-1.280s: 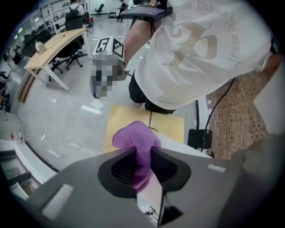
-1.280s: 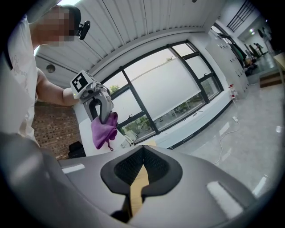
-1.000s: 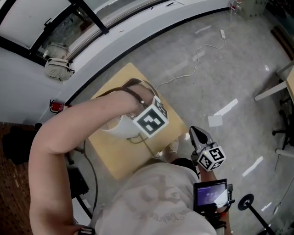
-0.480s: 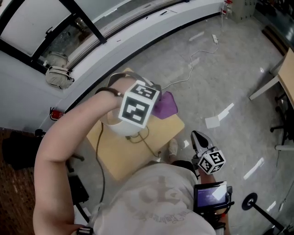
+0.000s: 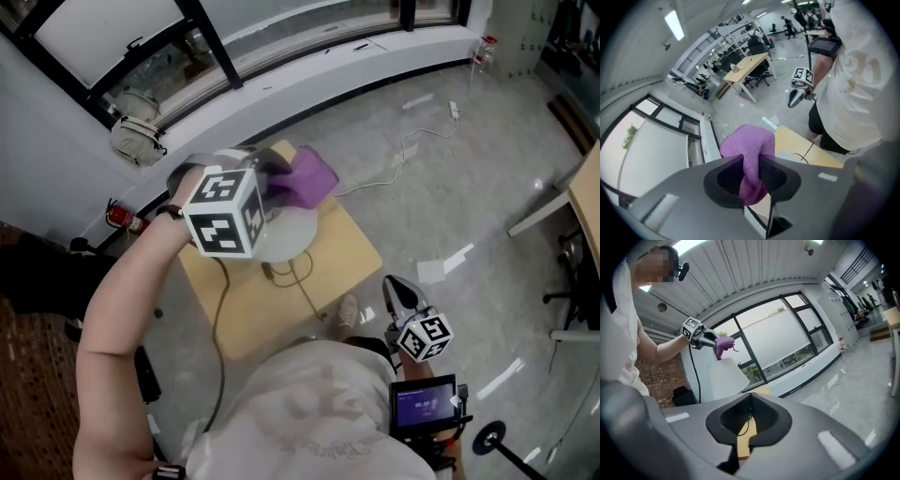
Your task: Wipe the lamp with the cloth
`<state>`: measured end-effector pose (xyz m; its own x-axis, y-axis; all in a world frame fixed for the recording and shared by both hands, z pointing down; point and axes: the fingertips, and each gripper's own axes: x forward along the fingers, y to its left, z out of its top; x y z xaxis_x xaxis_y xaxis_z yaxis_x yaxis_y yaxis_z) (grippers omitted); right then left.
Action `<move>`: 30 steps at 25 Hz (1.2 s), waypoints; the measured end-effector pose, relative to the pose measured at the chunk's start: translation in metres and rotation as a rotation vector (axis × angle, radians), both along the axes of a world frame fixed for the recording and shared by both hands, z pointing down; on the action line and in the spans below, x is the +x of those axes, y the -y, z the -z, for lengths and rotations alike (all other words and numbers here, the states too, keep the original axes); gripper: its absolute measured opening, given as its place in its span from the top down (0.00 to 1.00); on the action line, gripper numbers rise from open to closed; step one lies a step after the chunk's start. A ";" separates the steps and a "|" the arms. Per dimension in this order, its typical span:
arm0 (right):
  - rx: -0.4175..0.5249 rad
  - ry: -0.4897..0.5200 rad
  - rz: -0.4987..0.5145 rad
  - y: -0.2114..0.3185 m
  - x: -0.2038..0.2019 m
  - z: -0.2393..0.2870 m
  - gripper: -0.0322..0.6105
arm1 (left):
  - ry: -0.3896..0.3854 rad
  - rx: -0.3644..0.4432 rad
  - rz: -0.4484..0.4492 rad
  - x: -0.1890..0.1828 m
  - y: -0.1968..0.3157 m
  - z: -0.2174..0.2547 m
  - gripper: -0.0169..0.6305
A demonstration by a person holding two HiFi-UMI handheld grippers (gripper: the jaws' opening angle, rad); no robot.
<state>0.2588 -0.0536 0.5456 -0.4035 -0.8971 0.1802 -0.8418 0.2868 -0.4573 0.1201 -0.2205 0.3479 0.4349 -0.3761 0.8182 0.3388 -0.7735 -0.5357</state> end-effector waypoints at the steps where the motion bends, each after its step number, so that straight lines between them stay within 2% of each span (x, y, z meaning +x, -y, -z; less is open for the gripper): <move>1: 0.000 -0.004 0.008 -0.001 -0.003 0.001 0.93 | -0.039 0.005 0.043 -0.002 -0.004 0.004 0.84; 5: 0.007 -0.017 0.027 -0.007 -0.016 0.008 0.93 | -0.201 0.000 0.217 0.000 -0.026 0.011 0.84; 7: 0.013 -0.024 0.032 -0.011 -0.021 0.011 0.93 | -0.243 0.023 0.277 0.002 -0.033 0.006 0.84; 9: 0.018 -0.031 0.035 -0.017 -0.027 0.012 0.93 | -0.257 0.087 0.345 -0.003 -0.028 -0.007 0.84; 14: 0.015 -0.051 0.025 -0.038 -0.039 0.011 0.93 | -0.256 0.169 0.475 -0.017 -0.018 -0.049 0.84; 19: 0.015 -0.047 0.001 -0.047 -0.026 0.016 0.93 | -0.244 0.220 0.549 -0.017 -0.022 -0.067 0.84; 24: 0.017 -0.055 0.045 -0.034 -0.015 0.020 0.93 | -0.185 0.321 0.585 -0.011 -0.023 -0.082 0.84; 27: 0.022 -0.060 0.092 -0.022 -0.013 0.024 0.93 | -0.148 0.309 0.600 -0.006 -0.029 -0.106 0.84; 30: 0.023 -0.068 0.133 -0.011 -0.002 0.026 0.93 | -0.150 0.315 0.636 -0.003 -0.029 -0.119 0.84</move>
<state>0.2564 -0.0421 0.5197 -0.5069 -0.8405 0.1914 -0.8243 0.4076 -0.3930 0.1170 -0.1918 0.4670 0.1529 -0.8015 0.5781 -0.2202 -0.5979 -0.7707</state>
